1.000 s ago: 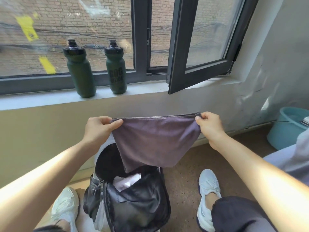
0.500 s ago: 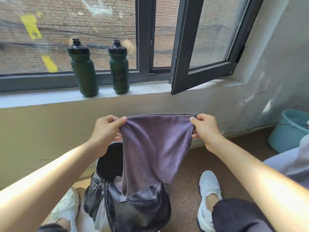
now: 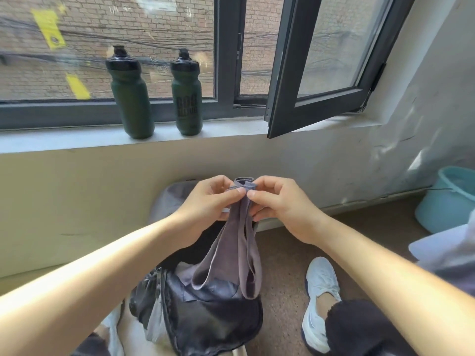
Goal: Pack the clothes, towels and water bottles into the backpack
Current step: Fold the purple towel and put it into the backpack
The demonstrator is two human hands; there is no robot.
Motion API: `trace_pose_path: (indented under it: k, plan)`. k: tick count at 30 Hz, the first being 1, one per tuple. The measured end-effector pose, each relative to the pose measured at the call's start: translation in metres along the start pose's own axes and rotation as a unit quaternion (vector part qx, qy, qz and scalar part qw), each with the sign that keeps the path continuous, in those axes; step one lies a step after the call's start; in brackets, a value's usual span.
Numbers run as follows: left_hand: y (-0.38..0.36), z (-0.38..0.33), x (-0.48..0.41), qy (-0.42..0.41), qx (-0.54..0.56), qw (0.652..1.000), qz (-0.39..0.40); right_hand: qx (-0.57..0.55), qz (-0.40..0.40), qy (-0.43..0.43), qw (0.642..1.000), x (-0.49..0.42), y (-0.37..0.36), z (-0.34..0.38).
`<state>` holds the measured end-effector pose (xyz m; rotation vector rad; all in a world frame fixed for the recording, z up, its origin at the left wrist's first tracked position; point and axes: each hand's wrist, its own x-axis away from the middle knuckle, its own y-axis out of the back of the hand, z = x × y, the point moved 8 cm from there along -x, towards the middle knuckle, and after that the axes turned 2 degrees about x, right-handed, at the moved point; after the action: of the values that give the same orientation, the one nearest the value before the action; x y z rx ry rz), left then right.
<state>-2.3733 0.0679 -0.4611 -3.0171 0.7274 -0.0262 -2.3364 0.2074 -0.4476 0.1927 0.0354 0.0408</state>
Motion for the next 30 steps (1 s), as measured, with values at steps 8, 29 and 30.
trace_pose_path:
  k: [8,29,30]
  plan:
    - [-0.009,-0.013,0.013,-0.023,0.038,0.999,0.030,0.093,-0.005,0.064,0.994,0.004,-0.001,0.016]
    - [-0.010,-0.005,0.010,-0.151,-0.137,0.978,0.038,0.073,-0.044,0.081,0.993,0.003,0.021,0.021]
    - [-0.010,-0.003,0.010,-0.134,-0.116,0.983,0.051,0.067,-0.048,0.080,0.993,0.003,0.023,0.021]
